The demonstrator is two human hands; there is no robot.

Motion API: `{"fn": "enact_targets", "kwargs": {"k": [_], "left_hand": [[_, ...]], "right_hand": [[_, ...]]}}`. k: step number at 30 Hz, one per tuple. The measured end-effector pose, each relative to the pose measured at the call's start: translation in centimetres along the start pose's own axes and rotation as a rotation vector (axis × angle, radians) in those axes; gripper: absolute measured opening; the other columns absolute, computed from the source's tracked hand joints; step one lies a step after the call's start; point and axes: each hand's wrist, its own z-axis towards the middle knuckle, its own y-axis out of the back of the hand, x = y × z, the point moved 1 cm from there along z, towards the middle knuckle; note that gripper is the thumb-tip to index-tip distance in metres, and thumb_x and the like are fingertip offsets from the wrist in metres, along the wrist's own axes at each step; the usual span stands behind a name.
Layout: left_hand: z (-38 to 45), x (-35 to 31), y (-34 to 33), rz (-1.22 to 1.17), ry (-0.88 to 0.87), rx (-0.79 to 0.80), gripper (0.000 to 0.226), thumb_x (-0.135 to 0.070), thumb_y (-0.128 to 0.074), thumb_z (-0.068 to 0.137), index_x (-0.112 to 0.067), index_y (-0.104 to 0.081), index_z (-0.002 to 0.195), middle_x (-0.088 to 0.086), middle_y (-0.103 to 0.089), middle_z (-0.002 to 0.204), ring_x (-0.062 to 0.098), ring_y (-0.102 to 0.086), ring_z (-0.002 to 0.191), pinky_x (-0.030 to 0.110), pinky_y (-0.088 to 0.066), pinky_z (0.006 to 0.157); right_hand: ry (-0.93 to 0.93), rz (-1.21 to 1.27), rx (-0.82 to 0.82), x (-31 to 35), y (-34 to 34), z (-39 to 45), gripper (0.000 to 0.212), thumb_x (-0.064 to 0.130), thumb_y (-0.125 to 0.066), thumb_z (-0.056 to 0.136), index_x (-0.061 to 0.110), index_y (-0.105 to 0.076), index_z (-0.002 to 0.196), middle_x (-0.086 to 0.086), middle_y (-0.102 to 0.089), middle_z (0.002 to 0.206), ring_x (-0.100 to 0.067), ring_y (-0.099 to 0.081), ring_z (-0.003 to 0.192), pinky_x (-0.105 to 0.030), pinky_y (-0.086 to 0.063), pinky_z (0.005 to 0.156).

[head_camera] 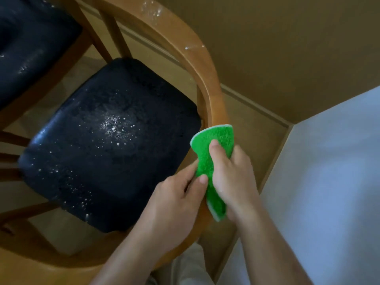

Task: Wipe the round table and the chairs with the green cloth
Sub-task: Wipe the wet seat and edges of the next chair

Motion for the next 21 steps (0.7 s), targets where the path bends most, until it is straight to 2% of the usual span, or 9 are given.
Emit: {"fn": "enact_targets", "kwargs": {"k": [3, 7, 9, 11, 12, 14, 17, 19, 21], "left_hand": [[0.8, -0.4, -0.3, 0.164, 0.039, -0.047, 0.051, -0.053, -0.045, 0.090, -0.052, -0.034, 0.140, -0.029, -0.064, 0.107, -0.013, -0.057, 0.096, 0.010, -0.047, 0.080], [1.9, -0.2, -0.1, 0.108, 0.138, 0.028, 0.062, -0.066, -0.045, 0.084, -0.052, -0.028, 0.142, -0.036, -0.061, 0.104, -0.019, -0.056, 0.092, 0.003, -0.045, 0.071], [2.1, -0.2, 0.5, -0.002, 0.197, 0.113, 0.070, -0.070, -0.047, 0.075, -0.051, -0.032, 0.141, -0.034, -0.062, 0.109, -0.013, -0.061, 0.093, 0.006, -0.049, 0.072], [2.2, -0.1, 1.2, -0.075, 0.203, 0.181, 0.068, -0.065, -0.051, 0.078, -0.045, -0.037, 0.141, -0.030, -0.064, 0.110, -0.006, -0.064, 0.095, 0.015, -0.053, 0.078], [2.2, -0.1, 1.4, -0.104, 0.205, 0.210, 0.064, -0.062, -0.052, 0.081, -0.043, -0.038, 0.141, -0.028, -0.065, 0.110, -0.003, -0.065, 0.096, 0.021, -0.054, 0.081], [2.3, 0.0, 1.7, -0.136, 0.200, 0.248, 0.055, -0.058, -0.054, 0.085, -0.043, -0.044, 0.138, -0.024, -0.067, 0.111, 0.000, -0.065, 0.099, 0.029, -0.054, 0.086], [2.4, 0.1, 2.1, -0.108, 0.097, 0.244, 0.035, -0.048, -0.059, 0.088, -0.037, -0.063, 0.121, -0.007, -0.072, 0.104, 0.012, -0.067, 0.097, 0.041, -0.055, 0.083], [2.4, 0.3, 2.5, -0.050, 0.048, 0.241, 0.027, -0.043, -0.063, 0.086, -0.031, -0.070, 0.109, 0.005, -0.072, 0.093, 0.017, -0.068, 0.088, 0.049, -0.053, 0.076], [2.6, 0.5, 3.0, -0.037, 0.052, 0.256, 0.027, -0.040, -0.066, 0.083, -0.022, -0.072, 0.102, 0.014, -0.070, 0.093, 0.023, -0.067, 0.085, 0.051, -0.052, 0.077]], "right_hand": [[-0.114, 0.014, 0.092, 1.9, 0.2, 5.5, 0.034, 0.048, -0.046, 0.095, 0.018, -0.060, 0.105, -0.002, -0.066, 0.091, -0.017, -0.065, 0.079, -0.030, -0.046, 0.063], [-0.040, -0.134, 0.127, 4.3, -0.4, 11.6, 0.044, 0.046, -0.034, 0.101, 0.012, -0.055, 0.120, -0.005, -0.062, 0.098, -0.019, -0.061, 0.084, -0.030, -0.043, 0.067], [0.034, -0.202, 0.095, 4.8, -0.6, 12.4, 0.044, 0.045, -0.032, 0.102, 0.011, -0.056, 0.115, -0.003, -0.062, 0.093, -0.014, -0.060, 0.079, -0.028, -0.040, 0.062], [0.076, -0.197, 0.111, 4.5, -0.3, 12.1, 0.036, 0.039, -0.034, 0.103, 0.013, -0.058, 0.112, -0.002, -0.064, 0.095, -0.010, -0.059, 0.077, -0.026, -0.041, 0.059], [0.077, -0.173, 0.149, 4.3, 0.0, 11.3, 0.033, 0.036, -0.037, 0.102, 0.015, -0.056, 0.120, -0.002, -0.065, 0.103, -0.009, -0.060, 0.082, -0.025, -0.043, 0.062], [0.061, -0.135, 0.240, 3.3, 0.7, 9.0, 0.045, 0.034, -0.040, 0.101, 0.024, -0.037, 0.144, 0.005, -0.059, 0.121, -0.005, -0.059, 0.095, -0.025, -0.046, 0.072], [0.120, -0.124, 0.259, 1.4, 0.8, 3.1, 0.068, 0.043, -0.039, 0.091, 0.043, -0.009, 0.152, 0.015, -0.037, 0.148, -0.001, -0.047, 0.123, -0.029, -0.046, 0.098], [0.174, -0.124, 0.184, 0.7, 0.2, -0.1, 0.071, 0.043, -0.035, 0.084, 0.045, -0.011, 0.150, 0.025, -0.016, 0.156, 0.012, -0.025, 0.135, -0.017, -0.029, 0.109], [0.197, -0.202, 0.119, 0.5, 0.0, -0.4, 0.069, 0.041, -0.036, 0.087, 0.039, -0.012, 0.151, 0.024, -0.011, 0.157, 0.015, -0.017, 0.134, 0.000, -0.018, 0.102]]}}
